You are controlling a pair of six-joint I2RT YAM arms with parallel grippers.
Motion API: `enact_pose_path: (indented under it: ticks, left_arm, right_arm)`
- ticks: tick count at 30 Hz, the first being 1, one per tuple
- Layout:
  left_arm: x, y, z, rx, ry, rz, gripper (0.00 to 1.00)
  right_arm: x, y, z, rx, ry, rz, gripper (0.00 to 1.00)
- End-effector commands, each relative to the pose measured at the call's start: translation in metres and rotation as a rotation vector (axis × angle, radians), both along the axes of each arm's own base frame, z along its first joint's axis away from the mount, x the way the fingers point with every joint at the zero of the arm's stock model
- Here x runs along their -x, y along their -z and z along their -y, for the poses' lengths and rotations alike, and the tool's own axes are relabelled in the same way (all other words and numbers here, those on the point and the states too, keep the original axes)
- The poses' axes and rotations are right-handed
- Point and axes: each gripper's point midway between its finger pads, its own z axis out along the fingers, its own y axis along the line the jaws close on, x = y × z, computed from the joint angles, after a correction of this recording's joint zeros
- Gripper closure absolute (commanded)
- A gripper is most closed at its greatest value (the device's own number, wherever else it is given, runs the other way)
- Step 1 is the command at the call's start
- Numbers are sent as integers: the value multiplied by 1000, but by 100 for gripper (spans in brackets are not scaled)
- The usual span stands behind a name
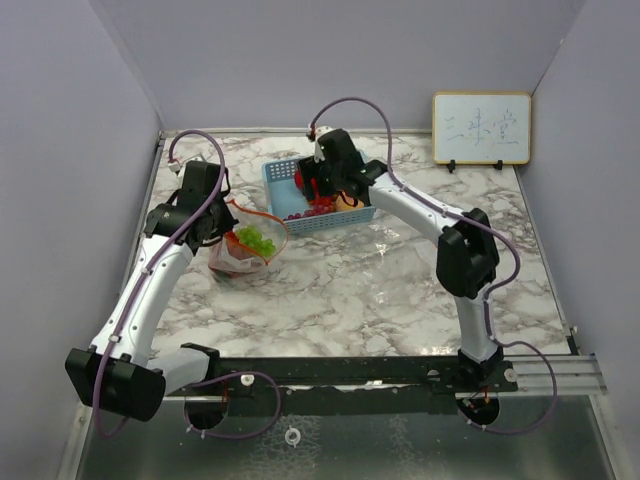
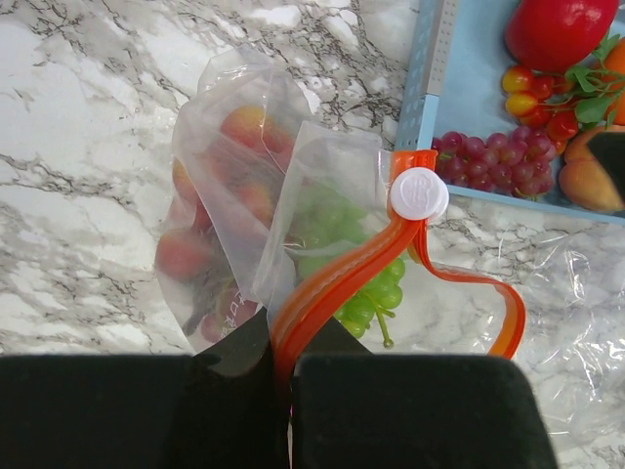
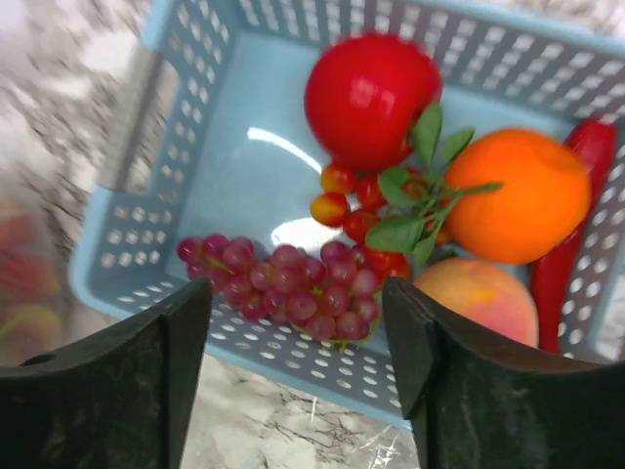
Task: Place the food in the zip-top bag and seal the zipper
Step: Pick up the fake fruit from the bin.
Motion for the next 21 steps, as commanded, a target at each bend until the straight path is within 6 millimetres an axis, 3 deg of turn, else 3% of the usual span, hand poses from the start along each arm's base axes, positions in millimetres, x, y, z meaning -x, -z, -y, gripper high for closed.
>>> enact_pose_path:
  ticks: [1, 10, 17, 21]
  left_arm:
    - [-8, -15, -5, -9, -24, 61, 100]
    - [-11, -9, -6, -30, -8, 38, 100]
    - [-9, -7, -8, -44, -8, 29, 100]
    - [-8, -8, -12, -61, -15, 30, 100]
  right_arm:
    - [14, 49, -5, 89, -30, -124, 34]
    - [28, 109, 5, 199, -29, -270, 35]
    - [24, 141, 0, 242, -46, -328, 34]
    - [34, 157, 1, 250, -68, -372, 43]
